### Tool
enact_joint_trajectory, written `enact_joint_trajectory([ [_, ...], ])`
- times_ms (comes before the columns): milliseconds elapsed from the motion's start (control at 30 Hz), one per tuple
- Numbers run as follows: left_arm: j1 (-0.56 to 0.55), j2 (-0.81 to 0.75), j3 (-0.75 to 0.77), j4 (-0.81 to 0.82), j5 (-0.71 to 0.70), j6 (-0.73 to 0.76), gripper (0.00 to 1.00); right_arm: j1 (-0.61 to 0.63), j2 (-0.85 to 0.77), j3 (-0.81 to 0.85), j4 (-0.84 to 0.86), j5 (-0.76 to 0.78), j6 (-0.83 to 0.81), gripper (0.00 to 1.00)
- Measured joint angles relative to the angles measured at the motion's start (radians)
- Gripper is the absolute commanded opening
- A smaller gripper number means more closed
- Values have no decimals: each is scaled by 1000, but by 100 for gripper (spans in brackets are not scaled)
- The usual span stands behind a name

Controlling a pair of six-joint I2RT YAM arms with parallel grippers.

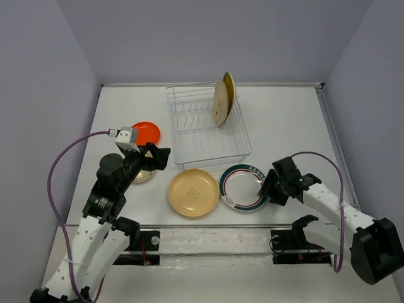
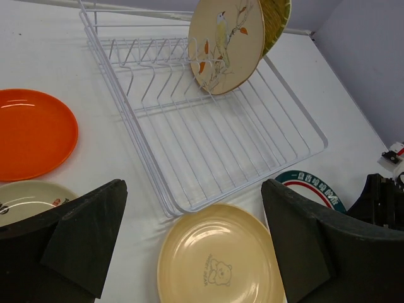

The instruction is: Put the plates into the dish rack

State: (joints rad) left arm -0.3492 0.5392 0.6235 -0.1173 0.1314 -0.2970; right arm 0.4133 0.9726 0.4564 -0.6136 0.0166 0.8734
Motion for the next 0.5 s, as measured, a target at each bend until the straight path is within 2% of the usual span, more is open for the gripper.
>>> enact_joint_trajectory([
  [33, 0, -2, 0, 0, 0, 0, 99, 0, 11, -1, 3, -2, 6, 60],
  [133, 0, -14, 0, 0, 0, 0, 99, 0, 26, 1, 24, -6, 14, 43],
  [267, 2, -24, 0, 0, 1, 0, 99, 0, 57, 5, 34, -5, 20, 35],
  [400, 3, -29, 0, 0, 5, 0, 99, 0, 91, 21, 35, -3, 21, 18],
  [433, 2, -31, 0, 0, 6, 0, 99, -1, 97, 26, 43, -9, 24, 10],
  [500, 2, -35, 0, 0, 7, 0, 99, -1, 101, 41, 50, -27, 28, 7],
])
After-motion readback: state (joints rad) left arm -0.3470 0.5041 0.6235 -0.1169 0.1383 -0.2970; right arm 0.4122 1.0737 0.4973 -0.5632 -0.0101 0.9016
